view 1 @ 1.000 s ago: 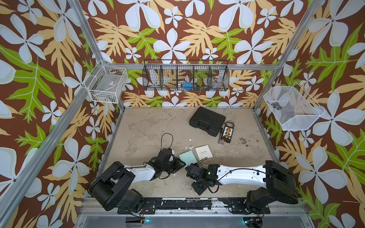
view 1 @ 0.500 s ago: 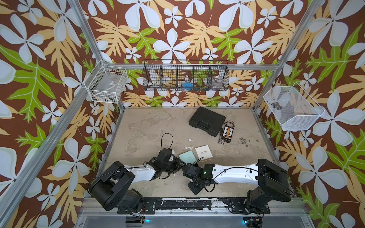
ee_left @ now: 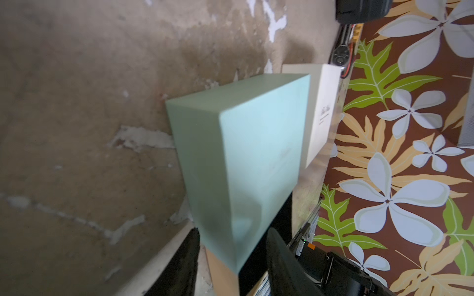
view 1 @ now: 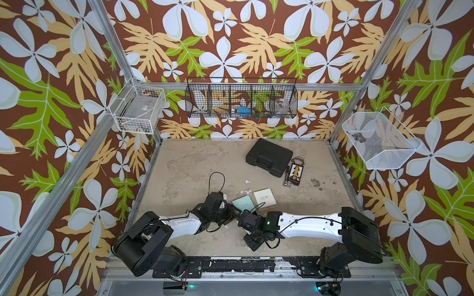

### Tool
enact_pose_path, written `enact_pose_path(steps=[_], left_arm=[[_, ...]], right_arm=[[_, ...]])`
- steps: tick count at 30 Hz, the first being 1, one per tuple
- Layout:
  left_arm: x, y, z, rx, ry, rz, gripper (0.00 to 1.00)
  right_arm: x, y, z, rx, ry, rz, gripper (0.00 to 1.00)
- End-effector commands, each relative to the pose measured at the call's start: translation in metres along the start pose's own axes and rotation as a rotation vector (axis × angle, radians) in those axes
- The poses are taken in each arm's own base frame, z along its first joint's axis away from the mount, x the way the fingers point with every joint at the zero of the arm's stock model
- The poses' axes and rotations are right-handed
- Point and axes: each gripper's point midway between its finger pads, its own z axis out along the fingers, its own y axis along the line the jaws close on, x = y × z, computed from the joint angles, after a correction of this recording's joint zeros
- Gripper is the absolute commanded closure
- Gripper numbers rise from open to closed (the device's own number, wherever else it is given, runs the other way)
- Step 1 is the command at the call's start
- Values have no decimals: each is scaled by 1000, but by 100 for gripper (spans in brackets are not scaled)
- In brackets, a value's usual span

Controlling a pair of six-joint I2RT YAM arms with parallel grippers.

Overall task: Take out the earrings from the drawer-style jewelry box
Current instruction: Place the earring at the center of the board, then close the drawer of the jewelry box.

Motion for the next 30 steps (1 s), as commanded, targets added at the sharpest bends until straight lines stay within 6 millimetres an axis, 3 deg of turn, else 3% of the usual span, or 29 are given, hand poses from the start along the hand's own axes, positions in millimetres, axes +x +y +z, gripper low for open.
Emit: enact_pose_path(steps=[1,6,10,13,17,22,26,30], left_arm=[[-7,-11,-5,4,-30,9,51],[-23,-24,-19,-48,-96,36,47],[-54,-29,-32,-172,-215,82,50],[-78,-29,-30,-261,-253,122,54],[-102,-22,-15,-319,-245,138,60],[-117,-21,13,-360,-177,203,66],[-113,-23,35,-342,-78,270,70],[-104,-15,45,-335,-14,293,72]], right_arm=[[-2,-10,-11,47,-30,6,71],[2,-26,-19,54,-83,80,72],[8,-39,-19,39,-120,150,74],[8,-43,-14,22,-142,180,75],[-2,-45,-8,9,-188,206,75],[-11,-48,2,5,-217,239,75],[-14,-50,9,8,-227,251,75],[-21,-52,10,12,-253,258,75]])
